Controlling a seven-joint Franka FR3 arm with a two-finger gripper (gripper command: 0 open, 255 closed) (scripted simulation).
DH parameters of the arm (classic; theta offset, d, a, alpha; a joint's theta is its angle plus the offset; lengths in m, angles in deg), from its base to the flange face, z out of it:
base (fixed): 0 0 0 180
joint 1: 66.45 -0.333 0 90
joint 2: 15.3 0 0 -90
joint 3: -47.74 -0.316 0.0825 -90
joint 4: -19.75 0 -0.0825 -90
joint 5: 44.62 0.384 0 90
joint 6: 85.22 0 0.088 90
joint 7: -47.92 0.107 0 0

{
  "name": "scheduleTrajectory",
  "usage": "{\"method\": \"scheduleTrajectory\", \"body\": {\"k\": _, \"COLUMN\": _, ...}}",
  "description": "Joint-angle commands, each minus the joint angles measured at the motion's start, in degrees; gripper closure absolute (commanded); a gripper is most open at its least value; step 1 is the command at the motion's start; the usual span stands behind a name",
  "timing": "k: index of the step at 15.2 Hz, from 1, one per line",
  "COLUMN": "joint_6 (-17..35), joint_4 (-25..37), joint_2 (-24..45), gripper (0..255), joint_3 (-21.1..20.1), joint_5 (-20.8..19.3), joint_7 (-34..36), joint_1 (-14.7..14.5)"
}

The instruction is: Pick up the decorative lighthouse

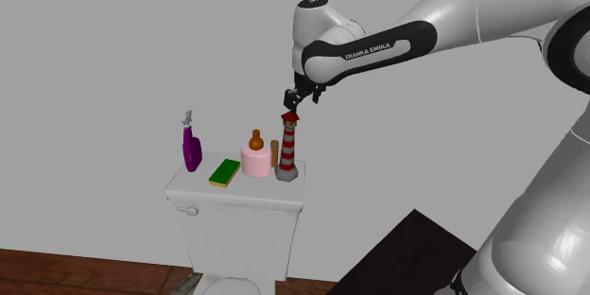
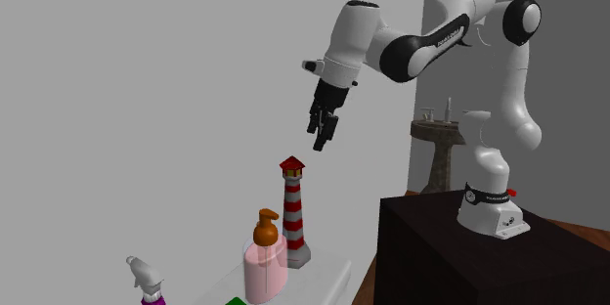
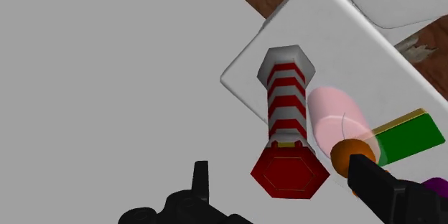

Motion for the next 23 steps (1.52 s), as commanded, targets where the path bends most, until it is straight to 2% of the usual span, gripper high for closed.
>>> {"method": "scheduleTrajectory", "body": {"k": 1, "joint_6": -0.1, "joint_4": 4.1, "joint_2": 4.8, "gripper": 0, "joint_3": -0.4, "joint_5": -2.9, "joint_7": 2.3, "joint_1": -0.4}}
{"method": "scheduleTrajectory", "body": {"k": 4, "joint_6": -0.7, "joint_4": 10.1, "joint_2": 11.6, "gripper": 0, "joint_3": -0.2, "joint_5": -6.6, "joint_7": 4.9, "joint_1": -1.5}}
{"method": "scheduleTrajectory", "body": {"k": 13, "joint_6": 3.9, "joint_4": 6.9, "joint_2": 13.5, "gripper": 0, "joint_3": 0.4, "joint_5": -8.4, "joint_7": 7.5, "joint_1": -1.6}}
{"method": "scheduleTrajectory", "body": {"k": 14, "joint_6": 4.0, "joint_4": 6.8, "joint_2": 13.5, "gripper": 255, "joint_3": 0.4, "joint_5": -8.4, "joint_7": 7.5, "joint_1": -1.6}}
{"method": "scheduleTrajectory", "body": {"k": 23, "joint_6": 3.9, "joint_4": 6.9, "joint_2": 13.5, "gripper": 255, "joint_3": 0.4, "joint_5": -8.4, "joint_7": 7.5, "joint_1": -1.6}}
